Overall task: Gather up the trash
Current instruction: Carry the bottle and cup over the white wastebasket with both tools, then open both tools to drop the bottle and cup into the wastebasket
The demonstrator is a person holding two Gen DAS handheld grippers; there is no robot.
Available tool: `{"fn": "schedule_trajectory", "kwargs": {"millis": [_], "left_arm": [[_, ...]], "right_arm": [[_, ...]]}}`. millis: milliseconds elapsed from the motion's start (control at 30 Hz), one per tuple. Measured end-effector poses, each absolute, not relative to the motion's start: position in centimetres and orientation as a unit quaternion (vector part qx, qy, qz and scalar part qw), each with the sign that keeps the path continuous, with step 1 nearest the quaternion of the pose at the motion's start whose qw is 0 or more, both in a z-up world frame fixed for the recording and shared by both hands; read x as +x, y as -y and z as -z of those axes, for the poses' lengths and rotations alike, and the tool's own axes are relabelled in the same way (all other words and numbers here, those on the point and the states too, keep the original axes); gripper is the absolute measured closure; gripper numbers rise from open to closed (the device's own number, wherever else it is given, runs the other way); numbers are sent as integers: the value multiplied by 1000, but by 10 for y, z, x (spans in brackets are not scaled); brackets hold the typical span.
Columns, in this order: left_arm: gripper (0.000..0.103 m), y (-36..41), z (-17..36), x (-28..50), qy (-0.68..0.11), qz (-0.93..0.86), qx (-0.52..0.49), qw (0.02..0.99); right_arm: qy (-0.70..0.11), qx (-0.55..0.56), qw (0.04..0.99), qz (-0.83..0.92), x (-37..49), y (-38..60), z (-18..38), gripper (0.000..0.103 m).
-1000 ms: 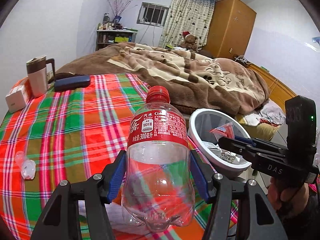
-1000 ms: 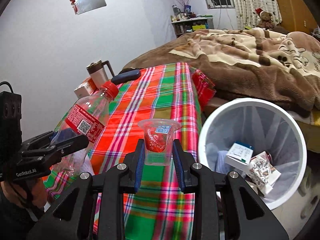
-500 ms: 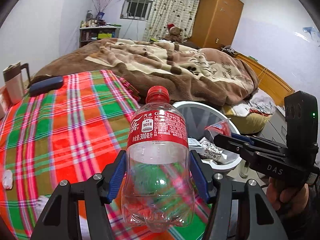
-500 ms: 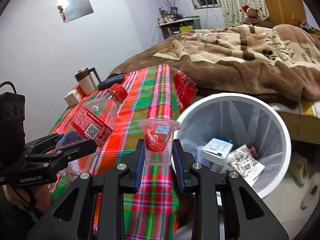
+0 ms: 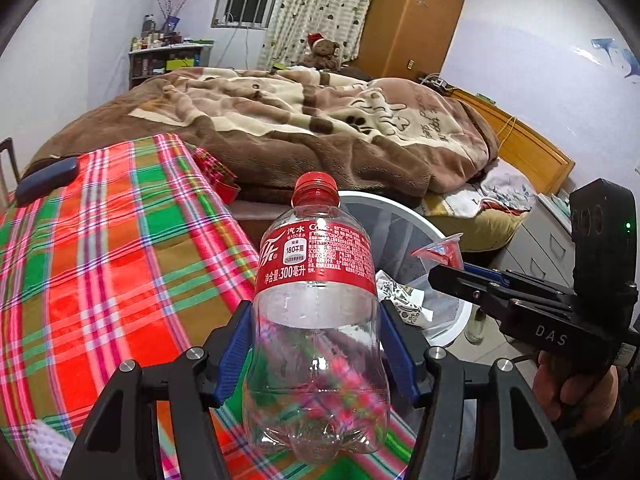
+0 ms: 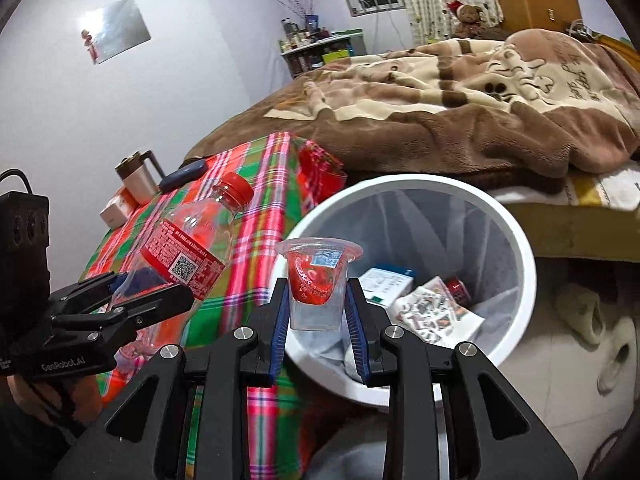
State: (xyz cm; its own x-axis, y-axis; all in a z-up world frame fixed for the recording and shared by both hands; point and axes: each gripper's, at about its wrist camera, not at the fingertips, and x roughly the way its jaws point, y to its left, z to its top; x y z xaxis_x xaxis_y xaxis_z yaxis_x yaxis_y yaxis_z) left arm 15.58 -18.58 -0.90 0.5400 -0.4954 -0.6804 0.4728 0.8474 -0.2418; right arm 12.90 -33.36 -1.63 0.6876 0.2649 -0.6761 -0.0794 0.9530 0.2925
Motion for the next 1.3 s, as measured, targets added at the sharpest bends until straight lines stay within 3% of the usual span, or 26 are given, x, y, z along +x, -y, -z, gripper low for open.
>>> {"fn": "schedule_trajectory", "kwargs": {"millis": [1000,1033,1100,1167,1300], "left_arm": [[41,258,42,200,-424,330,-8,843],[41,258,41,201,-422,330,-11,845],[39,256,38,200,-413,330,-18,849],[36,255,34,200,-406,333,-23,851],[36,249,28,197,-400,326,-23,856]], "right_arm": [[-422,143,895,-29,134,380,44,73],[-421,143,895,-28,134,380,44,72],[-418,141,897,-28,135,379,43,52],[-414,141,899,-29,134,379,42,43],[-411,140,901,-31,132,380,38,43]]}}
